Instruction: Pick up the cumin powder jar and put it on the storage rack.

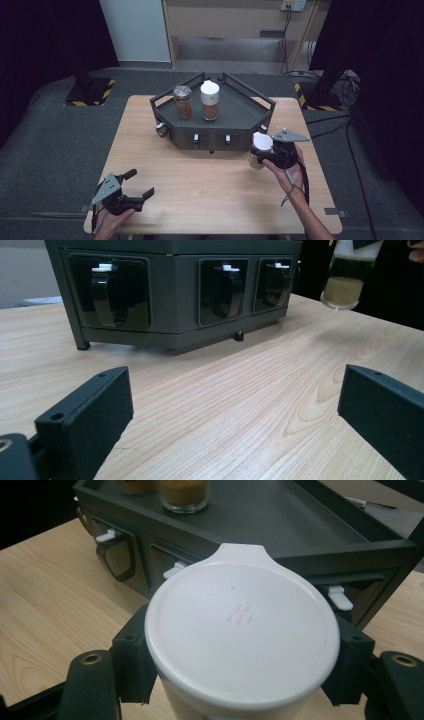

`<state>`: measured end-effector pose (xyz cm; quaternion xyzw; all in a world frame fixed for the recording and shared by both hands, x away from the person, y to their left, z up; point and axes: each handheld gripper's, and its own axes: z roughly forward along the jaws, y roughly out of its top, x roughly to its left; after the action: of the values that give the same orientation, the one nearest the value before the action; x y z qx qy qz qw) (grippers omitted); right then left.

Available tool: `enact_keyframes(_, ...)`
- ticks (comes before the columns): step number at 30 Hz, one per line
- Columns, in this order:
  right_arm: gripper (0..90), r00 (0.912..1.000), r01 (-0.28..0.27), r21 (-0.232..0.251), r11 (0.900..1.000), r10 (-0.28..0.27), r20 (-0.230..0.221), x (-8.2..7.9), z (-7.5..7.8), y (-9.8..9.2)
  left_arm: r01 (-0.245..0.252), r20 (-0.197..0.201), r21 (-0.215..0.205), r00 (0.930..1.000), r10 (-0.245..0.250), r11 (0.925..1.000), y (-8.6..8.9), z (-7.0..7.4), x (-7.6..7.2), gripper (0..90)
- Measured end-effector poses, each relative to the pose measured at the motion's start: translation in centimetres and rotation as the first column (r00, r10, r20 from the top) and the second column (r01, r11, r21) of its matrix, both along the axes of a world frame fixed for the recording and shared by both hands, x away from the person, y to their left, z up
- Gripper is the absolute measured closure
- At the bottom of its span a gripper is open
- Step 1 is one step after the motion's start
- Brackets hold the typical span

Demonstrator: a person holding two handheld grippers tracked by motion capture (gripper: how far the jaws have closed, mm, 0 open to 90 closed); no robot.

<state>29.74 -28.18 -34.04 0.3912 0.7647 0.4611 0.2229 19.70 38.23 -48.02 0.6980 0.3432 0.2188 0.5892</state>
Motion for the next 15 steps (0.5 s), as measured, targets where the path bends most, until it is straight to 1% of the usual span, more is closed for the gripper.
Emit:
enact_keyframes(9,30.5,1.0,-0.008,0.001,1.0,0.008,-0.003,0.4,3.0,0.4,0.001,-0.001,0.002,1.0,-0.001,1.0,0.0,0.0,0.0,0.0)
enact_keyframes(15,30.6,0.9998,-0.015,-0.001,1.0,0.015,-0.009,1.4,5.2,0.8,0.001,-0.001,-0.001,1.0,-0.001,1.0,0.0,0.0,0.0,0.0)
